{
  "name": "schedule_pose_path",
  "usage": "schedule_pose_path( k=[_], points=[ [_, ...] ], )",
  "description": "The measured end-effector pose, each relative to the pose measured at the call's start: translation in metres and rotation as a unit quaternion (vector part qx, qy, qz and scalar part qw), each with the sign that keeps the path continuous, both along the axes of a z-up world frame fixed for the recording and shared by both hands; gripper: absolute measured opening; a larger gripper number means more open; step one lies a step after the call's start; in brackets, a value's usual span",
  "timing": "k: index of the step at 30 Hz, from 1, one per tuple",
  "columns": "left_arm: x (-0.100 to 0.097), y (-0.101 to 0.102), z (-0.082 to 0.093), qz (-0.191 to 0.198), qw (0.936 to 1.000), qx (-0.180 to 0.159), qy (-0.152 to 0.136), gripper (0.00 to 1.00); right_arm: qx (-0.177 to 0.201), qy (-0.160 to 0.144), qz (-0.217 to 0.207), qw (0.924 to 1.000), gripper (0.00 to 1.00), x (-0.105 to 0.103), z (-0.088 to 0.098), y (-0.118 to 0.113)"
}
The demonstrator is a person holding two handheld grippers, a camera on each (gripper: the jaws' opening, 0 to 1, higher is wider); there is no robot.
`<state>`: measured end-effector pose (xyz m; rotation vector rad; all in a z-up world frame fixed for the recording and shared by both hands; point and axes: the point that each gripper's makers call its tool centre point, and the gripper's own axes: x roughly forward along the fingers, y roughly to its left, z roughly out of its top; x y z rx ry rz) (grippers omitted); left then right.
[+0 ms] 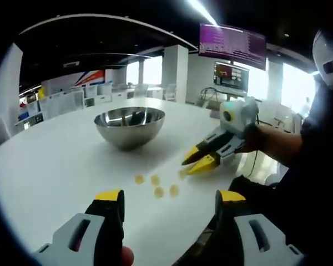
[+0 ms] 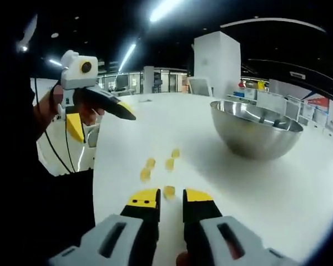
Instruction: Pick up the QQ candy scattered on the table and place it into the stainless steel bowl on the table
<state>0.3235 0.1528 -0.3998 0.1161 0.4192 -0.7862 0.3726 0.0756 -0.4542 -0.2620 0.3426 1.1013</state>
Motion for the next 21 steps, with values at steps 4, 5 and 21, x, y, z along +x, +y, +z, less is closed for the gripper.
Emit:
schedule_pose_path(
  k=[4, 5, 21],
  points=[
    [-0.0023, 0.0021, 0.0001, 0.000, 1.0000, 0.002, 0.000, 0.67, 0.001, 0.005, 0.007, 1.0000, 0.15, -0.0008, -0.0050, 0.0062],
    [-0.0024, 0.0030, -0.0003, 0.001, 1.0000, 0.002, 0.001, 0.67, -0.002, 0.003, 0.006, 1.0000, 0.15, -0.0005, -0.0061, 0.0064],
    [-0.0004, 0.0030, -0.0044, 0.001, 1.0000, 0.004, 0.004, 0.67, -0.002, -0.004, 0.003, 1.0000, 0.08, 0.0012, -0.0105, 0.0027]
  ],
)
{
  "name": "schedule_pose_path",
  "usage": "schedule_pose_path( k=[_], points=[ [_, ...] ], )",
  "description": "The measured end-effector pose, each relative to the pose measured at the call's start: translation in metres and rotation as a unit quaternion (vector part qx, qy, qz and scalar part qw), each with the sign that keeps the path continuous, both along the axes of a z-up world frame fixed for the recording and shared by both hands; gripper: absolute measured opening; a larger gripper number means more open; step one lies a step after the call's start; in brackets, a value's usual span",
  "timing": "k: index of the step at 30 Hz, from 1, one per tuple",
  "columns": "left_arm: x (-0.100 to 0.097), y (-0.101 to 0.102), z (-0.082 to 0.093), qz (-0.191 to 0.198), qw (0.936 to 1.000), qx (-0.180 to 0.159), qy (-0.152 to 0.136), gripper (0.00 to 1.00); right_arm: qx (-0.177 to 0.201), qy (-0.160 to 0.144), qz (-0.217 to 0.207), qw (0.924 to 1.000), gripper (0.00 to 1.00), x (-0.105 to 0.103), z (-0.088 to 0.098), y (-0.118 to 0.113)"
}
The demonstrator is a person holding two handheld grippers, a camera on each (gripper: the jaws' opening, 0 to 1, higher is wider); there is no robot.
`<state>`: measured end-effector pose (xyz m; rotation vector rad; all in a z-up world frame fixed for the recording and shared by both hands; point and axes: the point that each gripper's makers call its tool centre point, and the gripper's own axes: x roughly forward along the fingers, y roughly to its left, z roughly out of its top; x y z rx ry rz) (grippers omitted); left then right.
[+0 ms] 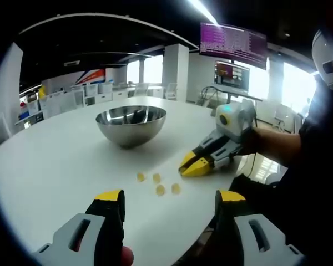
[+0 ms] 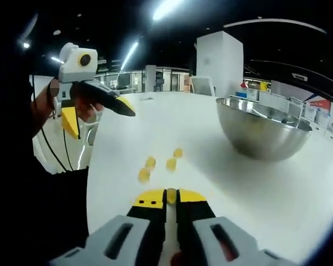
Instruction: Pick up the QQ candy scattered on the table and place it into the stainless steel bowl on the table
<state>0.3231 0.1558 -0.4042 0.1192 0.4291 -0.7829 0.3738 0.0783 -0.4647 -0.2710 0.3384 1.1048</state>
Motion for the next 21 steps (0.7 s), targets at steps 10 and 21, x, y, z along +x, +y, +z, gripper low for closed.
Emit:
schedule_pose_path(
  k=[10, 21],
  points=[
    [0.000, 0.000, -0.002, -0.001, 1.0000, 0.000, 0.000, 0.67, 0.027, 0.004, -0.010, 0.9996, 0.07, 0.000, 0.018, -0.008],
    [0.002, -0.002, -0.001, -0.002, 1.0000, 0.001, -0.001, 0.67, 0.080, -0.031, -0.036, 0.9956, 0.07, -0.006, 0.082, -0.047]
  ],
)
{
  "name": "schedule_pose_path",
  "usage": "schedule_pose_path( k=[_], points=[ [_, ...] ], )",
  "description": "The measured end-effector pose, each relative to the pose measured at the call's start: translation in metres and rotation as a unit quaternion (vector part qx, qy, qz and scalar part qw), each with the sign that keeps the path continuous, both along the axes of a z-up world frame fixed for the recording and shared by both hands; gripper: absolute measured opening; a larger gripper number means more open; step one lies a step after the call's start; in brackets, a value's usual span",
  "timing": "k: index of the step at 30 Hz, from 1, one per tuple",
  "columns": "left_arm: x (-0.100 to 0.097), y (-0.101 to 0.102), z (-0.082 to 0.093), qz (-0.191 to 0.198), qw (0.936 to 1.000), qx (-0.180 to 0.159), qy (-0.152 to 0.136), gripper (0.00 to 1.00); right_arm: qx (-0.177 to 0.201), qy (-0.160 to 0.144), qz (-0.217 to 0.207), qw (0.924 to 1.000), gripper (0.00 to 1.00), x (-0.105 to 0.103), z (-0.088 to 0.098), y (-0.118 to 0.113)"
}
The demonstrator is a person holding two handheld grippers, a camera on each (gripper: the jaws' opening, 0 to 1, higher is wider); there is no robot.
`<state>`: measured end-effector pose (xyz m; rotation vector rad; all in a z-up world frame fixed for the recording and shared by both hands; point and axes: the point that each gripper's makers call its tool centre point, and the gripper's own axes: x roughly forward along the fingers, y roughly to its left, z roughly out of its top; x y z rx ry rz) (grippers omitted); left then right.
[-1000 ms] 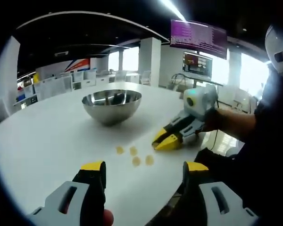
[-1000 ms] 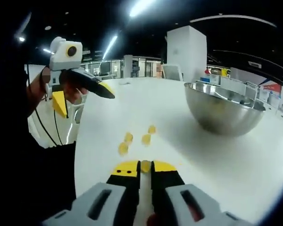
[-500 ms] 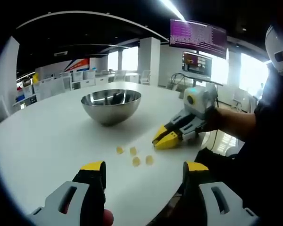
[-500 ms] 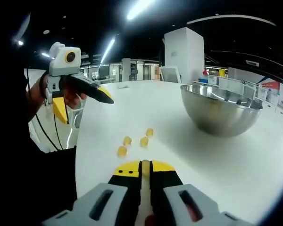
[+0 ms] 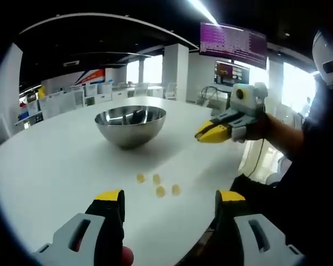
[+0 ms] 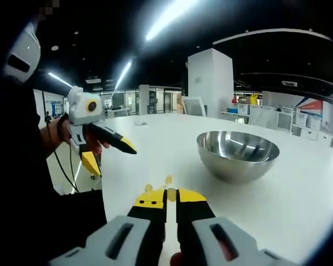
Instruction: Pick up the QQ candy scattered on the table and place it into the stainless steel bowl on the table
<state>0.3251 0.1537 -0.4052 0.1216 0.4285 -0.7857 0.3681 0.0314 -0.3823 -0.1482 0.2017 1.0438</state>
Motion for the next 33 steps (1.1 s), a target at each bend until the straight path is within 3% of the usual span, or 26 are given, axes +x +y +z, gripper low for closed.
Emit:
schedule_pose_path(
  k=[10, 14, 24, 28, 33],
  points=[
    [0.002, -0.004, -0.002, -0.003, 1.0000, 0.004, 0.005, 0.67, 0.048, -0.017, -0.068, 0.9963, 0.07, 0.014, 0.032, -0.063],
    [0.003, -0.006, -0.002, -0.004, 1.0000, 0.005, 0.006, 0.67, 0.065, -0.015, -0.071, 0.9952, 0.07, 0.014, 0.039, -0.073],
    [0.004, -0.011, -0.003, -0.008, 0.9999, 0.006, 0.008, 0.66, 0.038, -0.028, -0.068, 0.9966, 0.07, 0.031, 0.038, -0.062],
    [0.006, -0.007, -0.002, -0.006, 0.9999, 0.004, 0.008, 0.66, 0.010, -0.043, -0.063, 0.9971, 0.07, 0.052, 0.049, -0.055],
    [0.007, -0.003, -0.003, -0.004, 1.0000, 0.002, 0.007, 0.66, -0.021, -0.053, -0.053, 0.9970, 0.07, 0.097, 0.065, -0.043]
  ],
)
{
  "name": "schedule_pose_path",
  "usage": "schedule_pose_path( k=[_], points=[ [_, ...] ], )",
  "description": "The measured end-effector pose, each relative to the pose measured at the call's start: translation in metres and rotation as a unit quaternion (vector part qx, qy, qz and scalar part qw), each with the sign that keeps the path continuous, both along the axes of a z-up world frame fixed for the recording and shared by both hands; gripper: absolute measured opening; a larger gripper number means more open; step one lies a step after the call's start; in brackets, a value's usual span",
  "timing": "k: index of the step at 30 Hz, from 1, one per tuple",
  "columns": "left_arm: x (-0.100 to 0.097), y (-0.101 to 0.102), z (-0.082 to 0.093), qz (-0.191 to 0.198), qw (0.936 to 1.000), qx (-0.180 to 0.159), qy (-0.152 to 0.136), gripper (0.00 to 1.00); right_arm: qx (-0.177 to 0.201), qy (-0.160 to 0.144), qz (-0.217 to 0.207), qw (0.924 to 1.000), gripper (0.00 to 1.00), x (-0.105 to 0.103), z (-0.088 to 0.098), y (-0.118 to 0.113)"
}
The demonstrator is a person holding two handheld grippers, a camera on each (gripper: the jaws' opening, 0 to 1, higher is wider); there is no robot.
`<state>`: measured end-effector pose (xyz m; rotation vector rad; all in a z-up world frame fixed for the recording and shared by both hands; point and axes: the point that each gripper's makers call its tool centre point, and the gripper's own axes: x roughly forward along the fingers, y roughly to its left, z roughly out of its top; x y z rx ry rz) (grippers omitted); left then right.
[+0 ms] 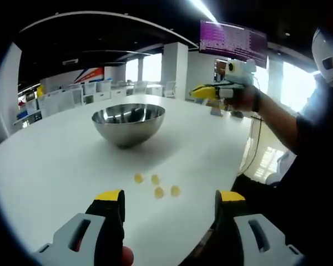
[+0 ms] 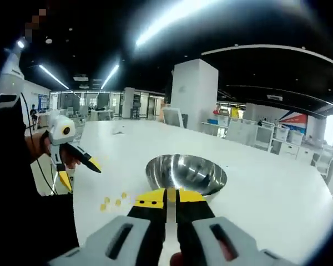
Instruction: Pick up the QQ candy scattered on the table and place it into the stainless steel bowl on the table
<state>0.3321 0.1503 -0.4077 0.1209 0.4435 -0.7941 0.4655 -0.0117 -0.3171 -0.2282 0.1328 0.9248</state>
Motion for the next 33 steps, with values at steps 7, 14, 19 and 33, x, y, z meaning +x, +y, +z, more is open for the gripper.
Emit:
schedule_pose_path(
  k=[7, 14, 19, 33],
  points=[
    [-0.002, 0.003, -0.002, 0.003, 1.0000, -0.006, 0.001, 0.66, -0.061, -0.012, 0.009, 0.9980, 0.07, 0.053, -0.001, 0.025],
    [-0.004, 0.007, 0.002, 0.003, 1.0000, -0.009, -0.004, 0.66, -0.113, 0.011, 0.038, 0.9928, 0.07, 0.084, -0.020, 0.058],
    [-0.006, 0.010, 0.003, 0.005, 0.9999, -0.009, -0.006, 0.66, -0.168, 0.037, 0.058, 0.9834, 0.07, 0.103, -0.041, 0.074],
    [-0.008, 0.016, 0.009, 0.015, 0.9997, -0.010, -0.014, 0.66, -0.225, 0.077, 0.076, 0.9683, 0.09, 0.106, -0.072, 0.085]
  ],
)
